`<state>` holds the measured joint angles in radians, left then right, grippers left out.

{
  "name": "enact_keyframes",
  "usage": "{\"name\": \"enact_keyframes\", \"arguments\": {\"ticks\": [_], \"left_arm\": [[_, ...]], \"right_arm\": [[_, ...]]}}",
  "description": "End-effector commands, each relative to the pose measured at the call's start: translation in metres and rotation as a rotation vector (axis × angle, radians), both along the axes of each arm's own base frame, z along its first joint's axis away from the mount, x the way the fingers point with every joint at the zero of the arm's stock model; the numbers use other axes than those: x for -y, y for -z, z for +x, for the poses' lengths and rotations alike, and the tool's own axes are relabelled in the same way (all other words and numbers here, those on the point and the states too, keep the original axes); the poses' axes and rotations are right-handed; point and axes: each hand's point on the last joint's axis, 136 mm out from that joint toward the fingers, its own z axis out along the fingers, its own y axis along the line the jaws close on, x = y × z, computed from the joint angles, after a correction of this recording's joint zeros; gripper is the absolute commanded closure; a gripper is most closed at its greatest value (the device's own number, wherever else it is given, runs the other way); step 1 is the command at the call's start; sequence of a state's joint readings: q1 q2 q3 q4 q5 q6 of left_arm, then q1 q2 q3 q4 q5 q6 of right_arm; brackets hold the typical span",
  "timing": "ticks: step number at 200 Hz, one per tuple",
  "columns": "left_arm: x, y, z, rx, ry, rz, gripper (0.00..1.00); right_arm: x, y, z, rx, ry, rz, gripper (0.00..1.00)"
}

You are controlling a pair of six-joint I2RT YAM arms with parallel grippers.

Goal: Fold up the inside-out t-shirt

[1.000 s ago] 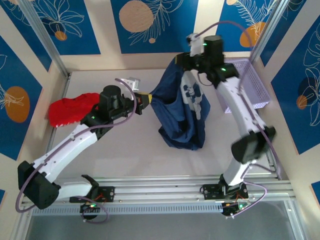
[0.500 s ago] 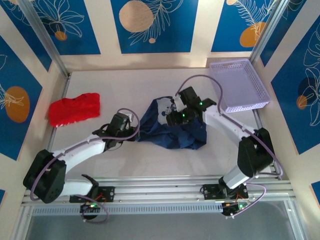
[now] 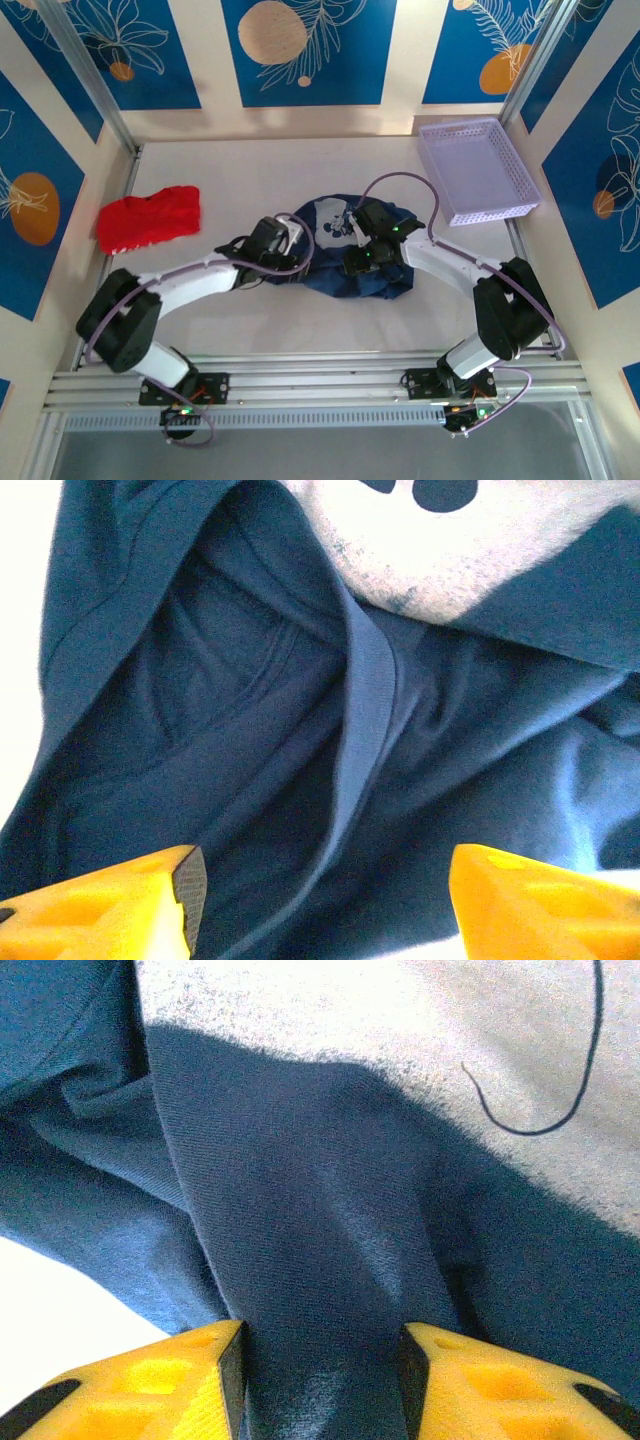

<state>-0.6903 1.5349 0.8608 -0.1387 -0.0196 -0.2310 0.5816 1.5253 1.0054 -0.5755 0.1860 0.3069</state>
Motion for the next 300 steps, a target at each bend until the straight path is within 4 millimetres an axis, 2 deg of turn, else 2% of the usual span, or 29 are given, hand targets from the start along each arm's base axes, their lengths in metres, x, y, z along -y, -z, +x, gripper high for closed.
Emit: {"name": "enact_keyframes", "arguments": {"ticks": [1, 25, 41, 61, 83, 89, 109, 144, 171, 195, 214, 223, 233, 251, 263, 275, 288, 300], "left_arm": [[0.009, 0.007, 0.007, -0.010, 0.052, 0.044, 0.38], [0.010, 0.020, 0.009, -0.045, 0.059, 0.083, 0.42], [0.006, 0.029, 0.013, -0.058, 0.045, 0.120, 0.49], [0.008, 0.033, 0.016, -0.070, 0.051, 0.118, 0.69], [0.013, 0.023, 0.020, -0.061, 0.064, 0.085, 1.00], [0.014, 0.017, 0.020, -0.051, 0.063, 0.074, 1.00], [0.014, -0.020, 0.020, 0.006, 0.056, 0.010, 1.00], [0.004, -0.121, 0.008, 0.179, 0.032, -0.203, 1.00], [-0.015, -0.191, -0.002, 0.300, -0.010, -0.365, 1.00], [-0.034, -0.240, -0.010, 0.389, -0.051, -0.475, 1.00], [-0.046, -0.265, -0.016, 0.442, -0.076, -0.528, 1.00], [-0.052, -0.270, -0.018, 0.461, -0.093, -0.538, 1.00], [-0.055, -0.266, -0.017, 0.462, -0.110, -0.534, 1.00], [-0.050, -0.247, -0.015, 0.408, -0.104, -0.526, 1.00], [-0.040, -0.233, -0.014, 0.352, -0.079, -0.534, 1.00], [-0.032, -0.221, -0.014, 0.303, -0.055, -0.546, 1.00], [-0.025, -0.213, -0.015, 0.267, -0.034, -0.552, 1.00], [-0.023, -0.207, -0.015, 0.244, -0.023, -0.546, 1.00]], "right_arm": [[0.005, 0.005, 0.003, 0.009, 0.019, -0.018, 0.58], [0.008, 0.008, 0.003, 0.000, 0.026, -0.017, 0.60], [0.008, 0.012, 0.002, -0.011, 0.030, -0.014, 0.62], [0.010, 0.012, 0.003, -0.009, 0.035, -0.020, 0.72], [0.013, -0.001, 0.010, 0.027, 0.039, -0.017, 0.90], [0.015, -0.007, 0.013, 0.045, 0.040, -0.018, 0.95], [0.022, -0.036, 0.020, 0.114, 0.051, -0.002, 1.00], [0.037, -0.107, 0.030, 0.251, 0.079, 0.126, 1.00], [0.048, -0.159, 0.034, 0.359, 0.092, 0.218, 1.00], [0.058, -0.193, 0.037, 0.447, 0.088, 0.232, 1.00], [0.064, -0.209, 0.038, 0.494, 0.093, 0.227, 1.00], [0.067, -0.207, 0.039, 0.494, 0.105, 0.227, 1.00], [0.068, -0.197, 0.041, 0.470, 0.120, 0.230, 1.00], [0.065, -0.157, 0.043, 0.356, 0.141, 0.216, 1.00], [0.063, -0.127, 0.044, 0.271, 0.154, 0.184, 0.95], [0.062, -0.105, 0.043, 0.225, 0.158, 0.122, 0.89], [0.062, -0.096, 0.044, 0.241, 0.148, 0.033, 0.80], [0.050, -0.099, 0.042, 0.289, 0.089, 0.003, 0.73]]}}
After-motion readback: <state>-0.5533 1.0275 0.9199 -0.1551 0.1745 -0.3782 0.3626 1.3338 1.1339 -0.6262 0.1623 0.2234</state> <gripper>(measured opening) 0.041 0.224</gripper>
